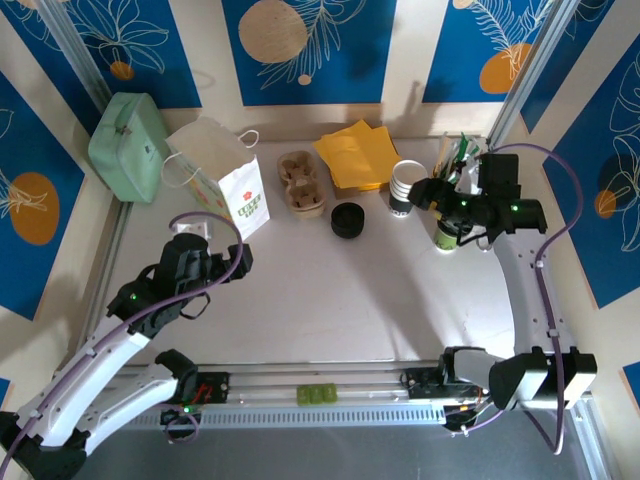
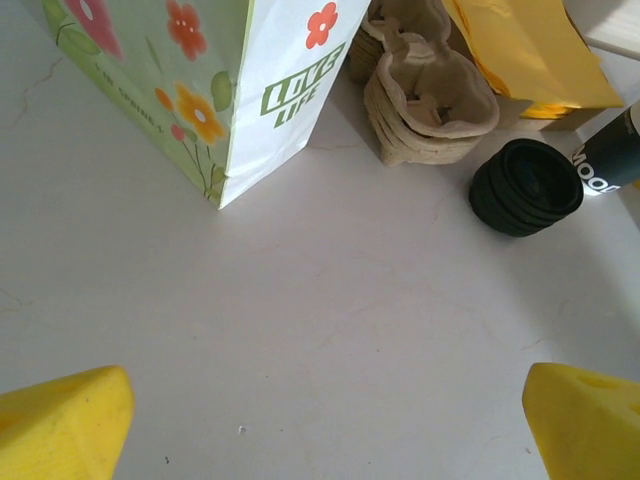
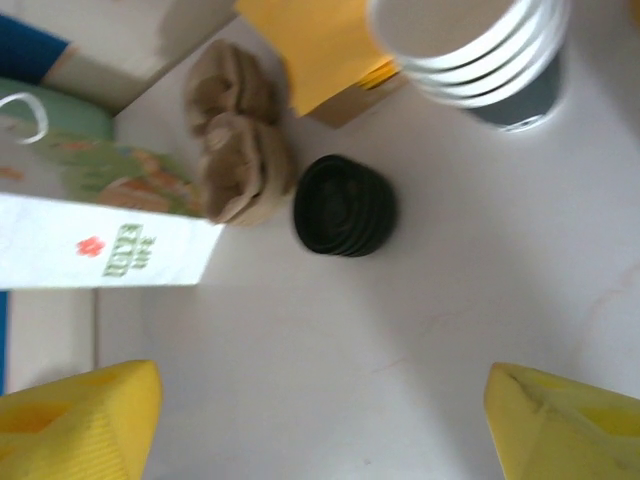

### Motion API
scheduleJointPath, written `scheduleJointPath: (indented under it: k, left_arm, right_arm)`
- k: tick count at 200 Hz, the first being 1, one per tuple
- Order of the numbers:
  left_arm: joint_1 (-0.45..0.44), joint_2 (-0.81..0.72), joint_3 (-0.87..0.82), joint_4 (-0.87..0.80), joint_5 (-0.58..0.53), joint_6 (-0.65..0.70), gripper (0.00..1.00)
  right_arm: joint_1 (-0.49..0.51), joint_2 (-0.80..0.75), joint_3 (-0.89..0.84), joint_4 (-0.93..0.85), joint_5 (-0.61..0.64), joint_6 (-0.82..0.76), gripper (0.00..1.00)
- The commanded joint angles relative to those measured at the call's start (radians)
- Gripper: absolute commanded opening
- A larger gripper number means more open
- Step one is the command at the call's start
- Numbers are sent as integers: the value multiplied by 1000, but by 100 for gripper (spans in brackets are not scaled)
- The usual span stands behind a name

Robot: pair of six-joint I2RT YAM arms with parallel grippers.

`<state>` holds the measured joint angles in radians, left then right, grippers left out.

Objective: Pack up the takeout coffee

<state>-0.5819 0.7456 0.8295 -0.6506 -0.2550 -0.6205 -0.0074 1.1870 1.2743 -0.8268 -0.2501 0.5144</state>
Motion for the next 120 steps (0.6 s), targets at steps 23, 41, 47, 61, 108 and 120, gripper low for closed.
scheduleJointPath:
  k: [23, 41, 47, 61, 108, 120]
  left_arm:
    - [16, 71, 69, 9, 23, 10, 99]
    - [16, 127, 94, 38, 80, 24, 100]
    - [15, 150, 103, 50, 107, 29, 100]
    - [14, 206, 128, 73, 145, 23, 97]
    - [-73, 432, 247, 141, 134, 5, 90]
    - [-112, 509, 299, 136, 94, 2, 89]
  right_arm:
    - [154, -27, -74, 181, -94, 52, 84]
    - [215, -26, -106, 240, -69, 51, 84]
    - [230, -27, -119, 255, -57, 52, 84]
    - [256, -34, -158, 316, -28, 67, 84]
    - [308, -104, -353, 541, 111, 74, 82]
    - [304, -121, -402, 588, 162, 86, 82]
